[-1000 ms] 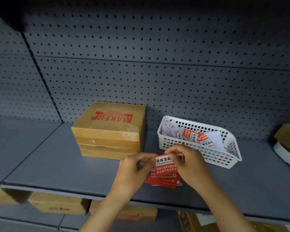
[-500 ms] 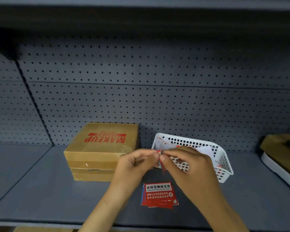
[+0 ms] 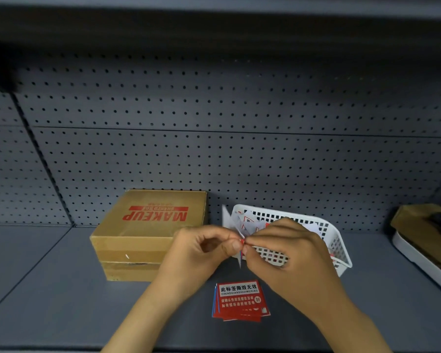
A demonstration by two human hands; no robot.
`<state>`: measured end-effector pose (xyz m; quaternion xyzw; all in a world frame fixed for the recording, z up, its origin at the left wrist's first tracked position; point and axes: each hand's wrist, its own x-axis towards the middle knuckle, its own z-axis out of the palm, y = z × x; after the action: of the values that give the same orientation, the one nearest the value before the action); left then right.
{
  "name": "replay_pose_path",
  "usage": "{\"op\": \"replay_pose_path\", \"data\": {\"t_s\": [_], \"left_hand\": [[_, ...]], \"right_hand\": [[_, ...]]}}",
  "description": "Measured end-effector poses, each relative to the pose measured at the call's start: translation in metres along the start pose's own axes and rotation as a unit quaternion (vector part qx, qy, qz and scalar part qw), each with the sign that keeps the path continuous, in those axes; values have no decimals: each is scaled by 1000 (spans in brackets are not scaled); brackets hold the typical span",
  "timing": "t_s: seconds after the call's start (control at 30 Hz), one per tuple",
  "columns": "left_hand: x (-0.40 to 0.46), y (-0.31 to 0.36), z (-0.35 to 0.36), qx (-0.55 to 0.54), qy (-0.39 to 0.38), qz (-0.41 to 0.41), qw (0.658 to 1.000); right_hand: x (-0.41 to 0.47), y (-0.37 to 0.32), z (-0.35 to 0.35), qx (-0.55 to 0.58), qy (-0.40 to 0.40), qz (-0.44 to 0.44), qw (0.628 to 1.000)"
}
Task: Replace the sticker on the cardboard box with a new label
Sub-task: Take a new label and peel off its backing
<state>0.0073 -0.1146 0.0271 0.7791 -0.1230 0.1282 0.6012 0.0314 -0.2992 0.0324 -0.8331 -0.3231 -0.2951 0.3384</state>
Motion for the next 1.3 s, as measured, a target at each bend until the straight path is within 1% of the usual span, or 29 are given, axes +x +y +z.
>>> {"op": "replay_pose_path", "data": {"t_s": [0.07, 0.13, 0.2, 0.27, 0.33, 0.4, 0.5, 0.57, 0.63, 0.7, 0.77, 0.83, 0.97, 1.13, 1.3], "left_hand": [[1, -1, 0, 91, 27, 34, 995], [2, 1, 2, 128, 49, 57, 989], [2, 5, 2, 87, 45, 37, 994], [2, 8, 1, 1, 18, -9, 1000], [3, 9, -1, -62, 1, -39, 997], [2, 10, -2, -81, -6, -49, 996], [0, 11, -5, -69, -21, -53, 996], [-2, 12, -6, -28, -27, -39, 998], [-3, 14, -7, 57, -17, 4, 998], [-4, 16, -7, 165, -4, 65, 984], [-5, 17, -8, 261, 2, 122, 958], [-6, 18, -8, 311, 10, 150, 938], [-8, 20, -8, 340, 15, 163, 926], [-8, 18, -7, 306, 13, 141, 942], [-7, 21, -4, 273, 8, 120, 955]], "right_hand": [[1, -1, 1, -9, 9, -4, 1000], [2, -1, 0, -7, 14, -2, 1000], [3, 0, -3, 10, 8, 1, 1000], [5, 1, -4, 25, -13, -1, 1000], [6, 4, -5, 30, -39, -9, 999], [7, 4, -6, 26, -50, -18, 998], [9, 2, -10, 22, -60, -27, 998], [10, 1, -12, 17, -66, -30, 997], [10, -1, -13, 8, -76, -30, 997], [9, -2, -13, 8, -89, -25, 996], [9, -2, -13, 24, -106, -14, 994], [9, -3, -13, 52, -119, -1, 992], [7, -5, -13, 93, -122, 34, 988], [7, -8, -13, 146, -101, 111, 978], [9, -13, -14, 213, -98, 217, 947]]}}
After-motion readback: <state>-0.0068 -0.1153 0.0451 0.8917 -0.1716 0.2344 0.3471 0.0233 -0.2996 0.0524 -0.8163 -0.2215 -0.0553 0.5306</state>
